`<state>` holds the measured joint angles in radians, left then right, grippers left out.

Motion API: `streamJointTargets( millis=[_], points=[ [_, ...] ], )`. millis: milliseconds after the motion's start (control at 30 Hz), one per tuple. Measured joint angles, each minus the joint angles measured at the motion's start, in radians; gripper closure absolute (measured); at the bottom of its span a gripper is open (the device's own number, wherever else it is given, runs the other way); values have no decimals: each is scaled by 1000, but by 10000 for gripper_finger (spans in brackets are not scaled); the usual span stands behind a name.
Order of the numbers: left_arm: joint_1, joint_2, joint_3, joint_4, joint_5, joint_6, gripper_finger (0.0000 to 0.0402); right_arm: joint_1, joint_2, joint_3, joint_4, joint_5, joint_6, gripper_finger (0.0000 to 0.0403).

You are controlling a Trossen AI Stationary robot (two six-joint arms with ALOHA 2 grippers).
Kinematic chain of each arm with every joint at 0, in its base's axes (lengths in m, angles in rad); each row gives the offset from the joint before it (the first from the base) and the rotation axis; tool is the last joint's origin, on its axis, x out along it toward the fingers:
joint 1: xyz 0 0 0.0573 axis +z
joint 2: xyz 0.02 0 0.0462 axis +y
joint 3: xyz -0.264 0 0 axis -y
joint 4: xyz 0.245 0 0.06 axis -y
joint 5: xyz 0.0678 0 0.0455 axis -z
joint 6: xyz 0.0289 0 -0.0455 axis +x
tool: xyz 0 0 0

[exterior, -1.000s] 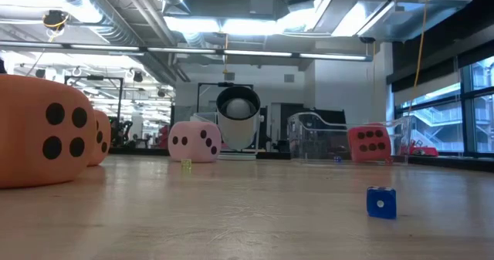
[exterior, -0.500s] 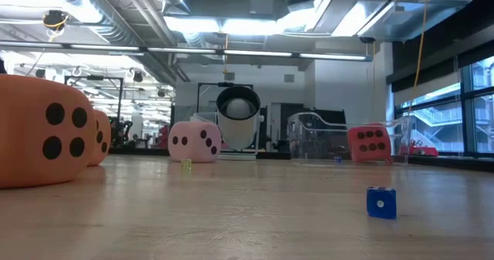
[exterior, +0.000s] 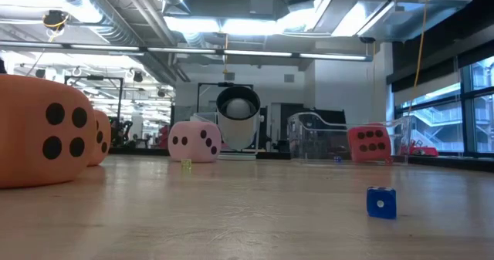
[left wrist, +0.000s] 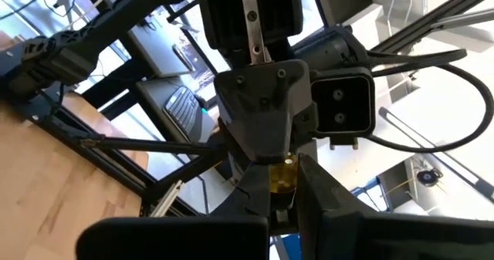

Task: Pick & Place Dice
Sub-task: Put the small yellow dice into the transparent container

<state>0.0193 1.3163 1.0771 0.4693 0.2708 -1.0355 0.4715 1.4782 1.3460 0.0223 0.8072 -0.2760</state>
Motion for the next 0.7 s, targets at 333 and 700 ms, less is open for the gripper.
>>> streamJointTargets(
  millis=[333,700],
  points=[
    [0,0,0,1,-13,7,346,1,0,0,1,20,34,351],
    [0,-1,-1,64,10,27,306,4,-1,2,13,23,38,351]
  ],
)
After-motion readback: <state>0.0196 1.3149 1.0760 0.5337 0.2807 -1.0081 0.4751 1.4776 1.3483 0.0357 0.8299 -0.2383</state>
